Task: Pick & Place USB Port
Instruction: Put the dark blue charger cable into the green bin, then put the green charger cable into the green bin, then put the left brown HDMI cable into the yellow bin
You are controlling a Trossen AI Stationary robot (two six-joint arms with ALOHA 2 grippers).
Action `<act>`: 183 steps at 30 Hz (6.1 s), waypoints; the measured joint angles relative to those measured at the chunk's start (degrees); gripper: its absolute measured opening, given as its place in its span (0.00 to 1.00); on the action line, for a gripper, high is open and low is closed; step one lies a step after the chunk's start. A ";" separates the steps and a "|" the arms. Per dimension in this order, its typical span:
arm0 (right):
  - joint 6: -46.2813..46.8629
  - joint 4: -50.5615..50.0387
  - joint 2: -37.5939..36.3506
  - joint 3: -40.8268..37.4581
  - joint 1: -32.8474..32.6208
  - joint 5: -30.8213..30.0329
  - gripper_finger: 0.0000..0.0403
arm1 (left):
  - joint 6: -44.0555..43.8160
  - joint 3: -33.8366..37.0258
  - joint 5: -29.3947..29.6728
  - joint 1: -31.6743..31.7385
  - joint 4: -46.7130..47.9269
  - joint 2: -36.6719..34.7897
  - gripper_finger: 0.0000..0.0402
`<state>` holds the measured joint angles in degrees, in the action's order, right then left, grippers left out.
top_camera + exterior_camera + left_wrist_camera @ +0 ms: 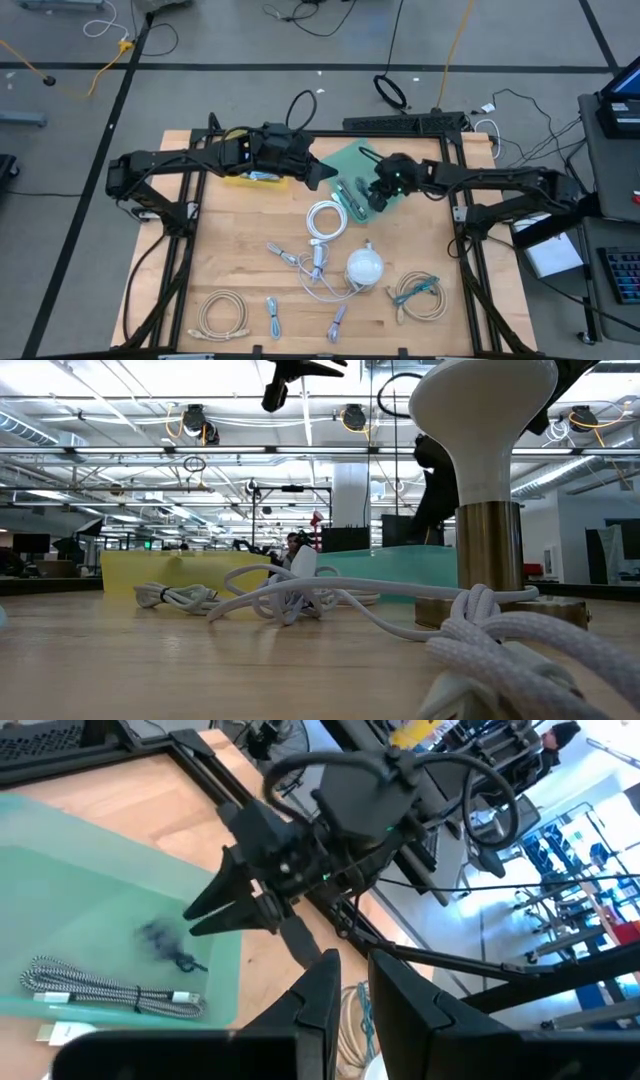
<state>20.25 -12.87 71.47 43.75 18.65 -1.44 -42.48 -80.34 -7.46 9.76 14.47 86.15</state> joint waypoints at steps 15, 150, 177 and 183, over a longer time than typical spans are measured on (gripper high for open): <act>11.49 13.85 -12.50 0.00 -0.02 5.96 0.41 | 8.34 0.02 -7.69 -0.13 18.30 -0.60 0.14; 22.70 -11.33 -0.21 5.16 -8.22 -7.32 0.13 | 17.08 13.75 -6.16 -5.40 21.33 0.20 0.14; 10.55 45.68 -16.95 5.11 -13.98 -0.63 0.15 | 19.70 13.73 -11.00 1.93 18.82 0.20 0.26; 8.69 66.81 -15.56 5.11 -15.74 7.55 0.15 | 23.55 13.73 -18.15 -1.21 16.39 0.20 0.28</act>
<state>28.94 53.94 55.91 48.86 2.91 6.12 -18.92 -66.61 -25.61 8.55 30.86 86.35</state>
